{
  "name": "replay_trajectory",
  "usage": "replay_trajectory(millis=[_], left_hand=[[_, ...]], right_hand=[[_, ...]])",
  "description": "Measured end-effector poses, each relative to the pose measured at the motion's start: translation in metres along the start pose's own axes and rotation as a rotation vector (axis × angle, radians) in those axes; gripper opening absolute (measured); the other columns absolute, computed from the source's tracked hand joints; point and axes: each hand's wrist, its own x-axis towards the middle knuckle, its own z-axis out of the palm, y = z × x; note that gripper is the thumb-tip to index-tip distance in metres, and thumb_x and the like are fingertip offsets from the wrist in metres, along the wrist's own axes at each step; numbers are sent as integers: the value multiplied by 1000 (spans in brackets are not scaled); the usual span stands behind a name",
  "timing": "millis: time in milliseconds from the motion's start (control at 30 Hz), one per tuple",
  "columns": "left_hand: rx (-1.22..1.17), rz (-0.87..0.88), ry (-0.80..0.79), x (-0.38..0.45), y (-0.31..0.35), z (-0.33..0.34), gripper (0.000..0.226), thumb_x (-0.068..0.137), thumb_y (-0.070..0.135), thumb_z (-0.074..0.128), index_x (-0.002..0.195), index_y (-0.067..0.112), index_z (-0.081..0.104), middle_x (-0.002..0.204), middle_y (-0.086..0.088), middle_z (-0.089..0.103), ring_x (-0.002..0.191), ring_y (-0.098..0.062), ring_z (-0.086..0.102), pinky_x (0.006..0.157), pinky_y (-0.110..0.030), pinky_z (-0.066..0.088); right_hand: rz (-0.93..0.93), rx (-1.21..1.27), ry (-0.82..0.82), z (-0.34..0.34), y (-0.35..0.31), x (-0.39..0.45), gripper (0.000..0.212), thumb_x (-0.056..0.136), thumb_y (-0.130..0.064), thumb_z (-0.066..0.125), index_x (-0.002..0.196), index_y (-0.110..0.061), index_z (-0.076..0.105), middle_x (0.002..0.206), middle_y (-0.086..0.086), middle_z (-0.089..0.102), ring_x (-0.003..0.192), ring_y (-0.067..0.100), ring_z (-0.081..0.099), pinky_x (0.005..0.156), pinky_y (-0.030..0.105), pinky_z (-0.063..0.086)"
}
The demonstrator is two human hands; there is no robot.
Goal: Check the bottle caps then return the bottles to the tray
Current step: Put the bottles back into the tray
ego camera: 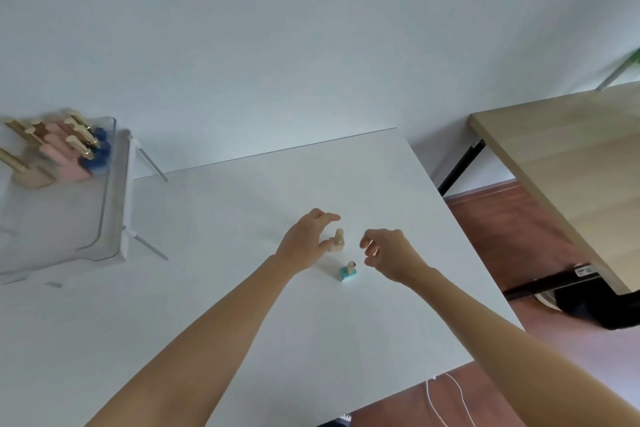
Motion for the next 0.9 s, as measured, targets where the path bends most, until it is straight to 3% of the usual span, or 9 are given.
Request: replay_trajectory(millis=[133,333,500,633,700,800,900], left_hand=[[-50,-45,13,10,8,22,29,91,20,58,120,21,64,113,-1,61,91,-20,64,82,-35,54],[-53,-115,64,12,3,28,8,82,18,69,88,13,69,85,-5,66,78,-24,62,73,-40,53],[-62,-103,74,2,-7,17,6,84,17,66,86,11,65,84,-4,68,78,-23,62,74,-41,53],[-71,-34,106,-13,-14,-14,5,87,19,62,88,14,62,85,0,68,80,-18,64,73,-41,54],[-81,1,136,-23,-18,-41,5,87,21,62,87,16,61,85,4,68,81,-12,64,71,-38,55],[-85,37,202,-44,-24,-91,4,87,21,63,86,19,59,82,13,65,80,-4,63,70,-31,55],[-85,54,283,-73,-33,-150,4,87,22,63,88,20,60,82,15,64,81,-1,62,70,-23,54]], right_hand=[[18,57,-36,22,11,-1,28,79,-11,72,106,-17,65,88,0,65,76,15,56,78,30,52],[5,100,-25,46,12,4,22,81,-21,72,102,-22,67,92,2,69,74,14,55,70,25,45],[-10,117,8,51,9,8,7,84,-18,69,89,-13,69,89,7,72,78,24,63,70,33,53],[-44,91,61,34,-2,10,8,85,-20,69,84,-12,66,81,5,70,76,25,64,69,34,54],[-83,72,112,19,-15,13,8,85,-18,67,85,-11,65,79,5,70,74,23,64,65,29,53],[-170,68,205,-8,-50,21,6,85,-18,67,85,-12,65,72,-2,68,65,12,60,58,11,42],[-289,98,274,-29,-105,30,3,85,-17,68,86,-16,66,68,-10,65,62,2,58,58,5,42]])
